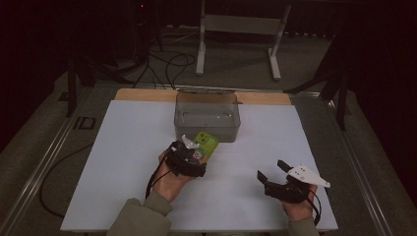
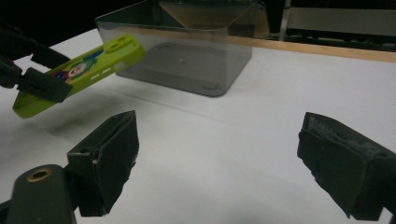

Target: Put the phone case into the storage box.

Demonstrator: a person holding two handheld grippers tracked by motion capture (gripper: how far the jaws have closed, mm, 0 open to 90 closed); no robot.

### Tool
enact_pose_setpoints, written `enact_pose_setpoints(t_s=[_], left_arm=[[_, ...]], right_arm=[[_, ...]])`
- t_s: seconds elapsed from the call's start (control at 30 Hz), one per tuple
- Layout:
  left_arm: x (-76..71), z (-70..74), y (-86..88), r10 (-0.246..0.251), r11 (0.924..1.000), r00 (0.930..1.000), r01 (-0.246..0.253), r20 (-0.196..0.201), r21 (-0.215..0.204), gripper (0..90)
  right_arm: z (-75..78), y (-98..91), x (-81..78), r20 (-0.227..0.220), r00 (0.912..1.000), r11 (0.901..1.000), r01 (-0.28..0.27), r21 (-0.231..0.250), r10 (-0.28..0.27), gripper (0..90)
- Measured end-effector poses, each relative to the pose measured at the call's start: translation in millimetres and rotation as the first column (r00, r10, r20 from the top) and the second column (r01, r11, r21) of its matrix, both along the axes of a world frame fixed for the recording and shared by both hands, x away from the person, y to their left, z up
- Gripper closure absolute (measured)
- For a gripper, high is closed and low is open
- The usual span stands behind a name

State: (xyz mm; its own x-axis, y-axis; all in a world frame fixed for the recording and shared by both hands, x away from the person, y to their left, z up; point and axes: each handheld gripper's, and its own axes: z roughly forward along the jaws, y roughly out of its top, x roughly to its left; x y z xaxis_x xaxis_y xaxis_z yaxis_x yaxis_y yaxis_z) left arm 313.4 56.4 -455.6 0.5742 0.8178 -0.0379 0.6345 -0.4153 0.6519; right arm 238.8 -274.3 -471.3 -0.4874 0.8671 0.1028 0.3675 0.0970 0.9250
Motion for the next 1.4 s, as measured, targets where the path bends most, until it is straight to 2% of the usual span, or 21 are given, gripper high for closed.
enact_pose_setpoints(t_s=[0.13, 0.17, 0.2, 0.33, 0.5, 0.7, 0.83, 0.87, 0.93, 1.07, 1.17, 1.27, 1.4], left_arm=[[-2.1, 4.2, 1.9, 0.006, 0.9998, 0.9996, -0.006, 0.029, -0.019, 16.7], [-3.3, 6.3, 3.2, 0.007, 0.9995, 0.9987, -0.005, 0.051, -0.032, 16.7], [-3.7, 7.2, 3.7, 0.008, 0.9992, 0.9983, -0.006, 0.058, -0.038, 16.7], [-5.6, 10.7, 5.8, 0.025, 0.9974, 0.9956, -0.018, 0.090, -0.070, 16.7], [-7.1, 15.0, 7.6, 0.032, 0.9960, 0.9921, -0.022, 0.121, -0.087, 16.7], [-8.2, 17.4, 8.0, 0.046, 0.9942, 0.9870, -0.030, 0.154, -0.103, 16.7], [-9.5, 18.3, 7.1, 0.048, 0.9927, 0.9840, -0.028, 0.172, -0.118, 16.6], [-9.9, 18.5, 6.7, 0.051, 0.9922, 0.9829, -0.030, 0.177, -0.121, 16.6], [-10.5, 18.8, 5.9, 0.056, 0.9911, 0.9814, -0.033, 0.184, -0.129, 16.7], [-12.2, 19.1, 4.4, 0.062, 0.9895, 0.9786, -0.035, 0.196, -0.140, 16.7], [-13.1, 18.8, 3.0, 0.061, 0.9888, 0.9789, -0.032, 0.195, -0.145, 16.6], [-14.6, 17.4, 1.0, 0.059, 0.9880, 0.9789, -0.029, 0.196, -0.152, 16.7], [-15.7, 16.2, -0.9, 0.063, 0.9861, 0.9782, -0.031, 0.198, -0.163, 16.6]], right_arm=[[3.5, 4.7, 2.5, -0.008, 0.9998, 0.9997, -0.016, 0.018, 0.016, 12.4], [4.9, 6.5, 3.6, -0.009, 0.9997, 0.9996, -0.021, 0.020, 0.021, 12.4], [9.4, 12.1, 6.8, -0.022, 0.9990, 0.9985, -0.037, 0.041, 0.038, 12.2], [14.7, 20.5, 10.4, -0.024, 0.9980, 0.9974, -0.057, 0.045, 0.058, 12.2], [21.4, 32.2, 16.8, -0.031, 0.9955, 0.9937, -0.087, 0.071, 0.089, 12.3], [26.1, 43.5, 23.7, -0.060, 0.9924, 0.9919, -0.103, 0.075, 0.107, 13.4], [27.9, 50.8, 29.3, -0.088, 0.9893, 0.9887, -0.107, 0.105, 0.116, 14.2], [27.9, 50.8, 29.3, -0.088, 0.9893, 0.9887, -0.107, 0.105, 0.116, 14.2], [29.3, 53.6, 31.3, -0.094, 0.9877, 0.9845, -0.112, 0.135, 0.125, 14.8], [33.6, 60.9, 34.8, -0.095, 0.9855, 0.9808, -0.126, 0.149, 0.141, 15.6], [36.0, 66.3, 38.5, -0.107, 0.9817, 0.9754, -0.138, 0.172, 0.158, 16.8], [37.8, 73.5, 43.0, -0.128, 0.9735, 0.9683, -0.163, 0.189, 0.189, 19.8], [38.9, 79.1, 46.3, -0.141, 0.9688, 0.9628, -0.172, 0.208, 0.204, 20.9]])
